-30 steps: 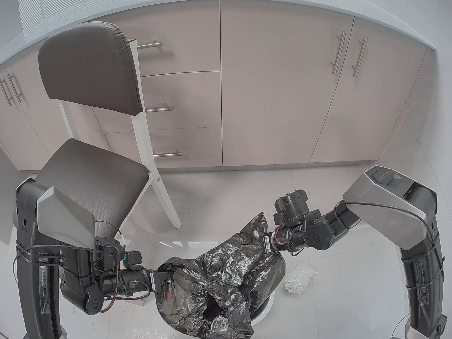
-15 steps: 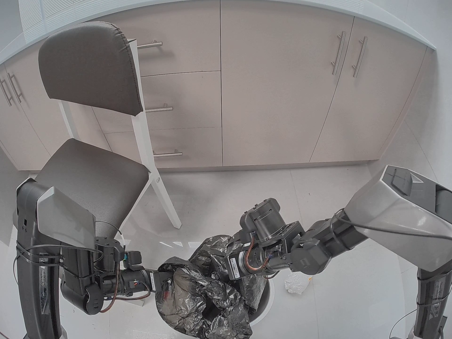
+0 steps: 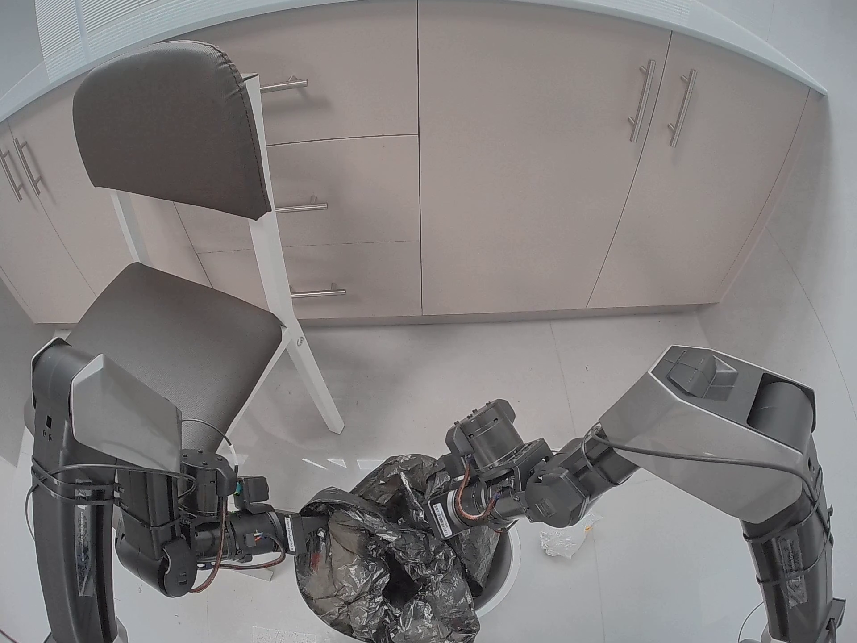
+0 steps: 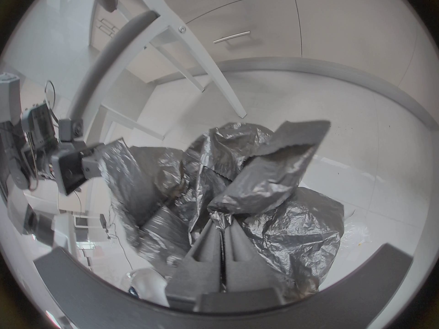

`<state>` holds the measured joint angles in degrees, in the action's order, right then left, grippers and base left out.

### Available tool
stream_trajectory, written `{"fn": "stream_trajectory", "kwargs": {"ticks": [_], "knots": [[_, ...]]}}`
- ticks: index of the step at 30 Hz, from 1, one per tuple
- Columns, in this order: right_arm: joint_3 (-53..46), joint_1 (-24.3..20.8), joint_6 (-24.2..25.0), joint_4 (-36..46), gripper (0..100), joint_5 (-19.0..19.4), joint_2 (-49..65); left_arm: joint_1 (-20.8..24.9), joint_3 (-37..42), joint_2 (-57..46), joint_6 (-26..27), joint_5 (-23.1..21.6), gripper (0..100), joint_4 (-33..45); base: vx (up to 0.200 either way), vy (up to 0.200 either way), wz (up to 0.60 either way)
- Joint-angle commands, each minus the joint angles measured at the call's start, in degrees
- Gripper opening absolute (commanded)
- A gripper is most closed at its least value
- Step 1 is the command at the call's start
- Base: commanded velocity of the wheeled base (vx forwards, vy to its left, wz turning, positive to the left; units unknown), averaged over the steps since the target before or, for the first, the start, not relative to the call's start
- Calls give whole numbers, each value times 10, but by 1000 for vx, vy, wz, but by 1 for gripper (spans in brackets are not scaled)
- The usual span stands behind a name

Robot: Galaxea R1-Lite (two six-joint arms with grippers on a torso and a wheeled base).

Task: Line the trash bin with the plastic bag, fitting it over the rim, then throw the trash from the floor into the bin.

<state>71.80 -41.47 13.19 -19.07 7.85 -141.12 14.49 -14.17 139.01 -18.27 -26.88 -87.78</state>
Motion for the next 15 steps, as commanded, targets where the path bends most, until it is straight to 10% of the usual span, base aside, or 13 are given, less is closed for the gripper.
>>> {"fn": "stream_trajectory", "kwargs": {"ticks": [1,6,7,15], "knots": [[-9,4,-24,0,0,-3,-19,0,0,0,0,1,0,0,0,0,0],[-15,4,-31,-2,0,-4,-17,1,0,0,0,1,0,0,0,0,0],[-17,3,-31,-2,100,-5,-17,1,0,0,0,1,0,0,0,0,0],[-18,-1,-45,-3,100,-31,-20,1,0,1,1,2,0,0,0,0,0]]}}
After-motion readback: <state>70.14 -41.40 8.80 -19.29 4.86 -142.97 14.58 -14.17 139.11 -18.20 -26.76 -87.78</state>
